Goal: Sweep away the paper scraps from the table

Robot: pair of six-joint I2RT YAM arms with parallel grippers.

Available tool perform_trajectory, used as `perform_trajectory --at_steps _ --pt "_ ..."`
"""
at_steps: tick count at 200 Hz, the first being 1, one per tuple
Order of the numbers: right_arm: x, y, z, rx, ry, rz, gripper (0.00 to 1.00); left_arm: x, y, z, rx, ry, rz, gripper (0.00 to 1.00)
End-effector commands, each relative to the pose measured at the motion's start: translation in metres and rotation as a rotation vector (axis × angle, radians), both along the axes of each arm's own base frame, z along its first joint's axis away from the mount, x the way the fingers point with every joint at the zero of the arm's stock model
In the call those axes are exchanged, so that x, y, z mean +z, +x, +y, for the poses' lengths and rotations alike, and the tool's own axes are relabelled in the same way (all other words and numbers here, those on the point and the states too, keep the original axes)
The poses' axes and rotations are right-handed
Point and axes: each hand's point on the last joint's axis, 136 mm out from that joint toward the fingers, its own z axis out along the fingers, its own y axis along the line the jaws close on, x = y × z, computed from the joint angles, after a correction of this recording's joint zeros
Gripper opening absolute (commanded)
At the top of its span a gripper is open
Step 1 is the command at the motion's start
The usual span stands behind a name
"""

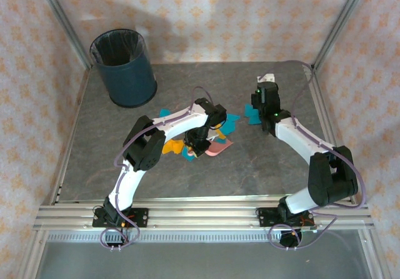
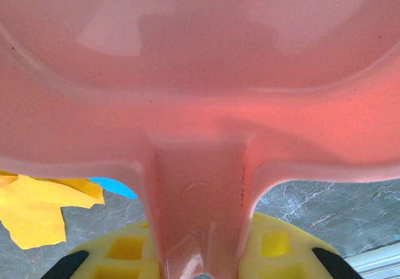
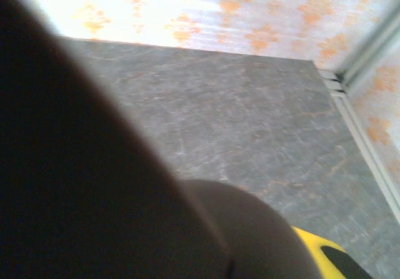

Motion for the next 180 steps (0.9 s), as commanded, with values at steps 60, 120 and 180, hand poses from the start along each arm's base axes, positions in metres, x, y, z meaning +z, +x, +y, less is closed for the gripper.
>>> perform_trajectory --at_steps 60,120,180 --pt "-0.025 -0.04 0.069 0.365 0.035 0.126 0.0 0.008 0.001 0.004 0.016 0.004 0.001 0.0" --pt "-0.024 -0.069 0.086 0.468 0.079 0.189 0.0 0.007 0.001 0.002 0.024 -0.003 -0.001 0.0" --pt "-0.018 -0.097 0.101 0.545 0.148 0.231 0.0 0.006 0.001 0.002 0.029 0.001 -0.005 0.0"
